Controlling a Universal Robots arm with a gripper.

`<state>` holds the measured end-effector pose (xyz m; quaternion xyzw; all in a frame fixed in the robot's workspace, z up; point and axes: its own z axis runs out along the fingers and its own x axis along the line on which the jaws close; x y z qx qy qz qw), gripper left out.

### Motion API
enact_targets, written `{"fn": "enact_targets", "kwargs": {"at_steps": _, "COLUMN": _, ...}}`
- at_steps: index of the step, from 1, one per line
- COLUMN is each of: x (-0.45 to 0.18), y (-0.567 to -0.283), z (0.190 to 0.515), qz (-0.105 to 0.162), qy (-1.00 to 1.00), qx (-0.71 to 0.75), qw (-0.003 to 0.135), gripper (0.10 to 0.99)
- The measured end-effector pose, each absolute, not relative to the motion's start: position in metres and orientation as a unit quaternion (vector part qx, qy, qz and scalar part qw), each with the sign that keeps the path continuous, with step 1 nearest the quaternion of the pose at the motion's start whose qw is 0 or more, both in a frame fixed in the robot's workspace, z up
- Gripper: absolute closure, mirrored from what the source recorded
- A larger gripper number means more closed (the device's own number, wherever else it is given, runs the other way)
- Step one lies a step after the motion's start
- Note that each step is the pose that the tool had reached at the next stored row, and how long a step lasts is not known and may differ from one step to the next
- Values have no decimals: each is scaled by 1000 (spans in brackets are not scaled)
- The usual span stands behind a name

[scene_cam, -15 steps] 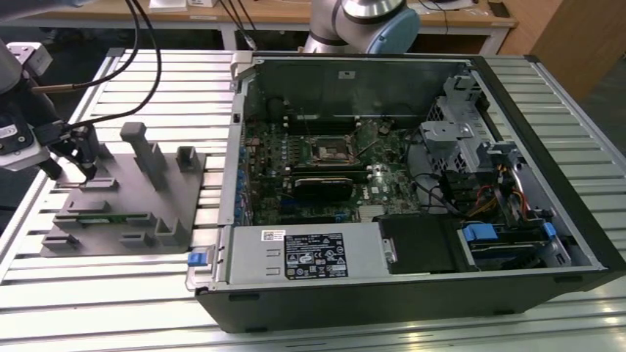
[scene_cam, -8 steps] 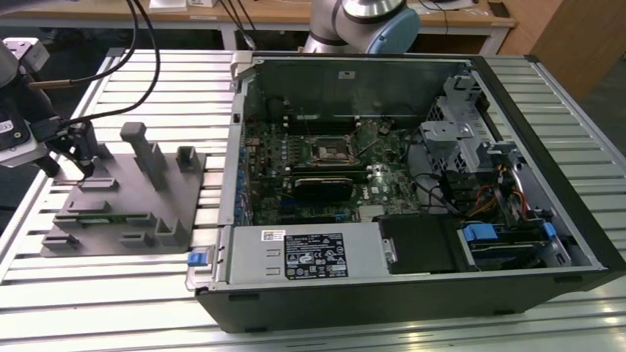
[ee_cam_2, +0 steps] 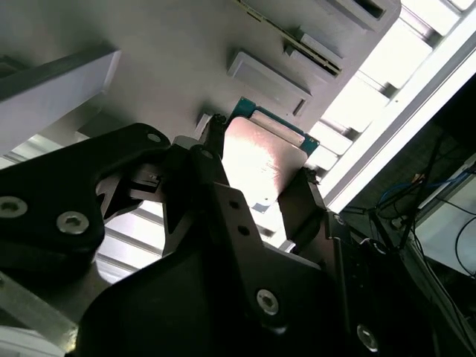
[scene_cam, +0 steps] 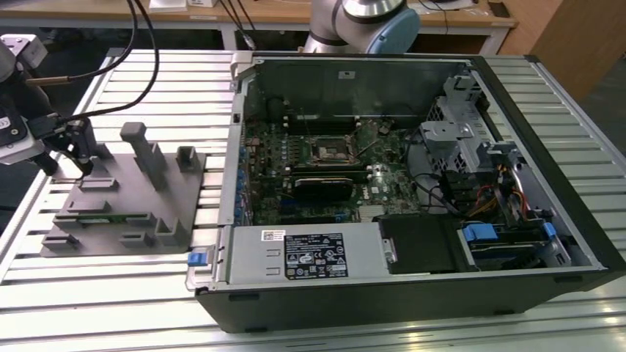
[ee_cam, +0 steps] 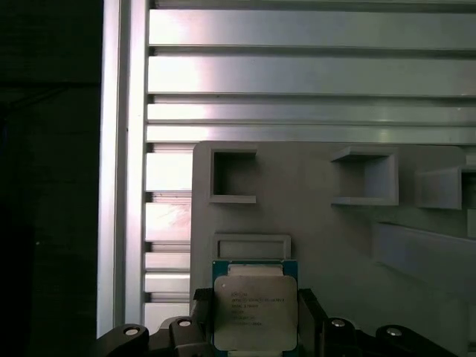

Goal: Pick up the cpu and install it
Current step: 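Pick up the cpu and move it towards the insertion slot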

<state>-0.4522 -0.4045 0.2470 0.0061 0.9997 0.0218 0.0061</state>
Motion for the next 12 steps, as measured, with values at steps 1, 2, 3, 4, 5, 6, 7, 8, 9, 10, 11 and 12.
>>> {"fn": "enact_targets", "kwargs": {"at_steps": 1, "x": -452, "y": -404, "z": 248, "qz": 22, "qy": 1000, "qx": 6, "qw": 6, "gripper": 545}}
{"fn": "enact_targets", "kwargs": {"at_steps": 2, "x": -452, "y": -404, "z": 248, "qz": 22, "qy": 1000, "qx": 6, "qw": 6, "gripper": 545}}
{"fn": "enact_targets", "kwargs": {"at_steps": 3, "x": -452, "y": -404, "z": 249, "qz": 22, "qy": 1000, "qx": 6, "qw": 6, "gripper": 545}}
{"fn": "enact_targets", "kwargs": {"at_steps": 4, "x": -452, "y": -404, "z": 249, "qz": 22, "qy": 1000, "qx": 6, "qw": 6, "gripper": 545}}
{"fn": "enact_targets", "kwargs": {"at_steps": 5, "x": -452, "y": -404, "z": 250, "qz": 22, "qy": 1000, "qx": 6, "qw": 6, "gripper": 545}}
{"fn": "enact_targets", "kwargs": {"at_steps": 6, "x": -452, "y": -404, "z": 250, "qz": 22, "qy": 1000, "qx": 6, "qw": 6, "gripper": 545}}
{"fn": "enact_targets", "kwargs": {"at_steps": 7, "x": -452, "y": -404, "z": 250, "qz": 22, "qy": 1000, "qx": 6, "qw": 6, "gripper": 545}}
{"fn": "enact_targets", "kwargs": {"at_steps": 8, "x": -452, "y": -404, "z": 251, "qz": 22, "qy": 1000, "qx": 6, "qw": 6, "gripper": 545}}
{"fn": "enact_targets", "kwargs": {"at_steps": 9, "x": -452, "y": -404, "z": 251, "qz": 22, "qy": 1000, "qx": 6, "qw": 6, "gripper": 545}}
{"fn": "enact_targets", "kwargs": {"at_steps": 10, "x": -452, "y": -404, "z": 252, "qz": 22, "qy": 1000, "qx": 6, "qw": 6, "gripper": 545}}
{"fn": "enact_targets", "kwargs": {"at_steps": 11, "x": -452, "y": -404, "z": 252, "qz": 22, "qy": 1000, "qx": 6, "qw": 6, "gripper": 545}}
{"fn": "enact_targets", "kwargs": {"at_steps": 12, "x": -452, "y": -404, "z": 252, "qz": 22, "qy": 1000, "qx": 6, "qw": 6, "gripper": 545}}
